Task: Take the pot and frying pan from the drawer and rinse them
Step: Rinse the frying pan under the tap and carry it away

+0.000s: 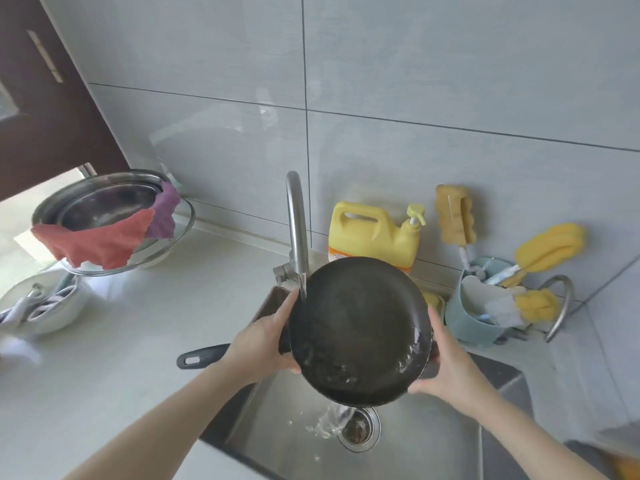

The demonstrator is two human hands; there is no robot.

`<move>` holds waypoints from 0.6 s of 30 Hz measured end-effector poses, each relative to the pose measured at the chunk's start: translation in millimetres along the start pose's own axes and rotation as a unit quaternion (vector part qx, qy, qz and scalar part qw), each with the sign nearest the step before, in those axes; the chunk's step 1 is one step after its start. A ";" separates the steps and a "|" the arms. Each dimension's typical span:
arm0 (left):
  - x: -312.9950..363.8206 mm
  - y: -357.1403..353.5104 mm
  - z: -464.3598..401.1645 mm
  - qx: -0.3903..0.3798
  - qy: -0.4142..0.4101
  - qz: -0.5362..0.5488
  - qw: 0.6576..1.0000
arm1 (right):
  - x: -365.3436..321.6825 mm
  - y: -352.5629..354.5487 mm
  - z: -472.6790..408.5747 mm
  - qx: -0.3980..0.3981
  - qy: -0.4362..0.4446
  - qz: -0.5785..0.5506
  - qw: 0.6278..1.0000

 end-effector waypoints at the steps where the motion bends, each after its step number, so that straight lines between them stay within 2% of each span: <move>1: 6.0 -4.6 -1.6 0.014 -0.008 0.007 1.000 | 4.7 9.3 1.3 0.002 -0.009 0.010 1.000; 4: 19.0 -12.2 -5.6 0.058 -0.030 0.030 0.997 | 13.4 27.9 5.7 0.009 -0.016 0.020 1.000; 10: 55.4 7.9 -8.1 0.179 -0.117 -0.002 0.977 | 10.3 65.5 32.3 0.132 0.044 0.065 0.988; 14: 97.2 40.4 3.9 0.333 -0.204 -0.117 0.913 | -2.6 99.1 49.1 0.231 0.099 0.062 0.966; 16: 112.6 49.9 8.6 0.377 -0.231 -0.165 0.882 | -9.8 118.9 59.9 0.307 0.116 0.072 0.942; 18: 122.4 60.5 11.7 0.410 -0.248 -0.190 0.857 | -17.4 133.7 71.7 0.344 0.132 0.089 0.925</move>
Point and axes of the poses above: each hand's wrist, its own z-axis away from the middle knuckle, its own y-axis out of the back of the hand, x = y × z, the point moved 9 cm from there along -z, towards the middle knuckle, and after that the axes turned 13 degrees about -y, right-handed, at the moved point
